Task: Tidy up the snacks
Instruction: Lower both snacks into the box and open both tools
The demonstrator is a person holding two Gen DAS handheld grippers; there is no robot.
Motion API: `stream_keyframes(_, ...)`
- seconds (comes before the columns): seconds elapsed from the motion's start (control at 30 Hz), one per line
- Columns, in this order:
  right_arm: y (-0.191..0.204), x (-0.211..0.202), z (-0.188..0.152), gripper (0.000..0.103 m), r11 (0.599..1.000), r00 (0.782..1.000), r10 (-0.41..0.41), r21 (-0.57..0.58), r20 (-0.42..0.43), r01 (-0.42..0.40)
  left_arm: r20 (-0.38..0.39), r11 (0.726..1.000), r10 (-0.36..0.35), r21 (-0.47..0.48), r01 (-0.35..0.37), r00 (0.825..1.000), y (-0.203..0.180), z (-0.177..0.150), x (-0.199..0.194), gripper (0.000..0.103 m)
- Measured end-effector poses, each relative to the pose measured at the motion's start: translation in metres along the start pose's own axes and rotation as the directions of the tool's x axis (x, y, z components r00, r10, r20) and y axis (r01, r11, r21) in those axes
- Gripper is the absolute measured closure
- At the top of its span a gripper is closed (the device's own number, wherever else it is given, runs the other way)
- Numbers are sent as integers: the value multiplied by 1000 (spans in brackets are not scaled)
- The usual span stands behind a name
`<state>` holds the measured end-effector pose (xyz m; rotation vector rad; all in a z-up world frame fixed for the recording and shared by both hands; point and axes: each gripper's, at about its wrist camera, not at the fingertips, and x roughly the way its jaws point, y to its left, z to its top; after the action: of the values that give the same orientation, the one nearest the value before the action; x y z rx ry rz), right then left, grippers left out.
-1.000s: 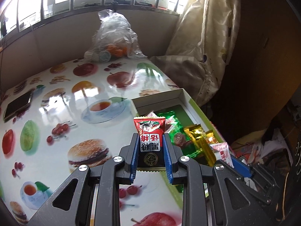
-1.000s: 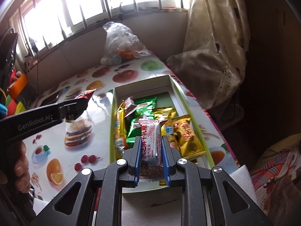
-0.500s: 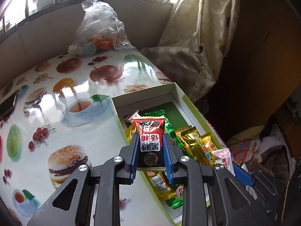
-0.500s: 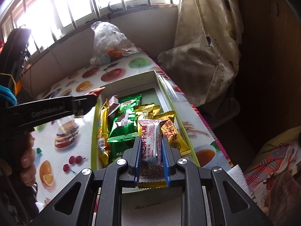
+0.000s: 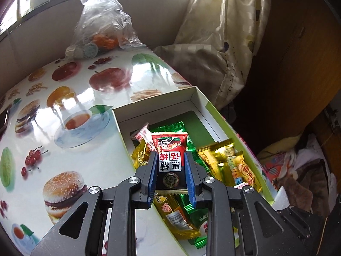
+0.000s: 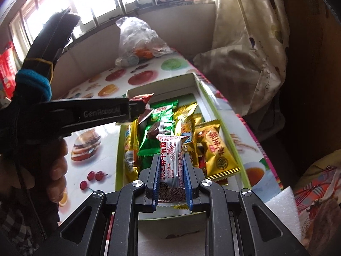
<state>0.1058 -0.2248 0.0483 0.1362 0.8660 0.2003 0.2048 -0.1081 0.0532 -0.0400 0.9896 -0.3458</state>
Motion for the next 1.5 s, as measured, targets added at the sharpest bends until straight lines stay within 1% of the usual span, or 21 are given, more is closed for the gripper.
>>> stream_keyframes(0.43,1,6,-1,84,1000,1000,16,-14,0,-16,-29,1000,-16,-5,16,999,1,-3,12,78)
stream_keyframes(0.53,1,6,-1,80,1000,1000,20,-16,-1,-20,-28,1000,-14,6,14,1000,-1,-4,11,77)
stream_keyframes(0.63,1,6,0,79,1000,1000,15,-15,1,-15,-22,1000,-7,3,7,1000,0,-4,10,76)
stream_keyframes(0.77,2,5,-1,75,1000,1000,2,-16,1,-2,-22,1000,-3,2,3,1000,1,-6,9,67)
stream_keyframes(0.9,2,5,-1,73,1000,1000,5,-10,0,-5,-19,1000,1,4,-1,1000,1,-6,7,66)
stream_keyframes(1.07,2,1,-2,70,1000,1000,3,-8,9,-3,-8,1000,6,6,-6,1000,0,-8,0,65)
stream_keyframes(1.13,3,-2,-3,67,1000,1000,5,-11,16,-4,7,1000,9,14,-9,1000,-1,-9,-6,65)
stream_keyframes(1.2,3,-4,-3,61,1000,1000,1,-11,22,-1,15,1000,13,19,-14,1000,-2,-11,-10,64)
stream_keyframes(1.5,7,-19,-7,59,1000,999,-19,-17,47,20,66,998,57,22,-59,996,-1,-25,-39,64)
